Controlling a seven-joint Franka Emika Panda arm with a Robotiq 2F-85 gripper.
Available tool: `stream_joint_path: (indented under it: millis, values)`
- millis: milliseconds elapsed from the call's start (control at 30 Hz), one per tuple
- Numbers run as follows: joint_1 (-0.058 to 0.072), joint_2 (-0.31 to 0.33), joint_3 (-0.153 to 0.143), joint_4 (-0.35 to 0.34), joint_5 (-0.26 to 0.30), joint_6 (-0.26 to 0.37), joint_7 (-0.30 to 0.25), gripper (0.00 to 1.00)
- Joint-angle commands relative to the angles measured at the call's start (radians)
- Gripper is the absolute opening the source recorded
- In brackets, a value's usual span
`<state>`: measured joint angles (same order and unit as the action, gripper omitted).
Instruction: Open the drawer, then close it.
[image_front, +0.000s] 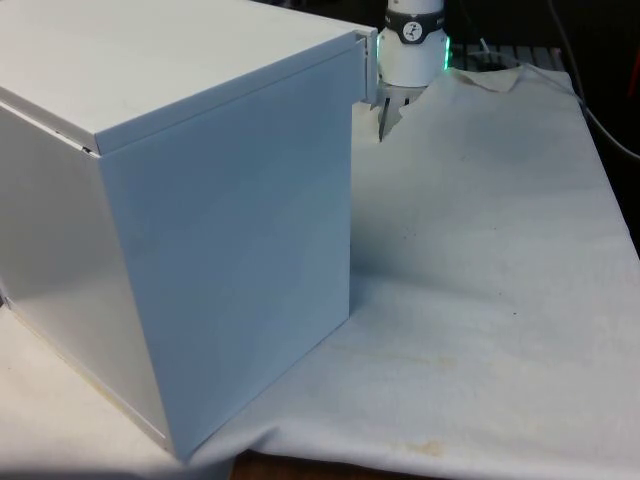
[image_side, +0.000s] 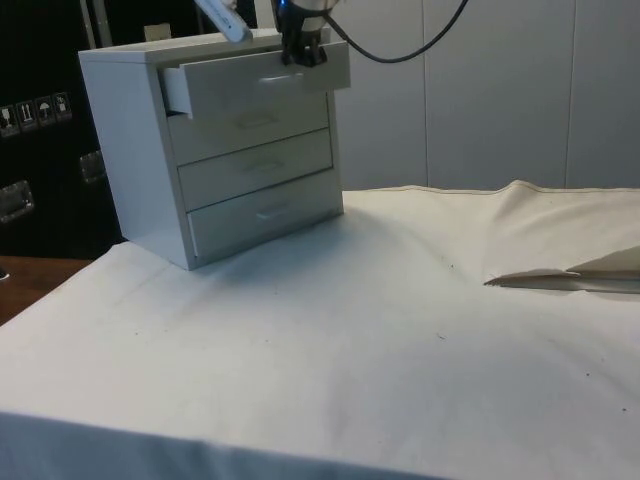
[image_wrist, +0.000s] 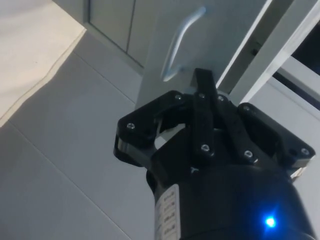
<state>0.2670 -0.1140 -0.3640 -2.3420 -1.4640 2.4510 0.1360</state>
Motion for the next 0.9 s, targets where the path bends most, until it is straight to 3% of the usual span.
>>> stream_joint_path:
  millis: [0, 67, 100, 133, 333, 433, 467, 767, 800, 867]
  values:
    - [-0.004, 0.009, -0.005, 0.016, -0.028, 0.008, 0.015, 0.00]
    - [-0.003, 0.018, -0.009, 0.026, -0.031, 0.008, 0.018, 0.00]
    - [0.000, 0.012, -0.006, 0.014, -0.004, 0.000, 0.002, 0.00]
    - [-0.003, 0.022, -0.010, 0.030, -0.033, 0.008, 0.020, 0.00]
    - [-0.002, 0.066, -0.016, 0.064, -0.056, 0.008, 0.057, 0.00]
    - [0.000, 0.071, -0.015, 0.064, -0.037, -0.001, 0.051, 0.00]
    - [-0.003, 0.087, -0.018, 0.080, -0.055, 0.011, 0.067, 0.00]
    - [-0.005, 0.141, -0.034, 0.130, -0.048, 0.024, 0.080, 0.00]
    - [0.000, 0.135, -0.031, 0.122, -0.037, 0.007, 0.075, 0.00]
    - [-0.005, 0.151, -0.038, 0.141, -0.048, 0.026, 0.083, 0.00]
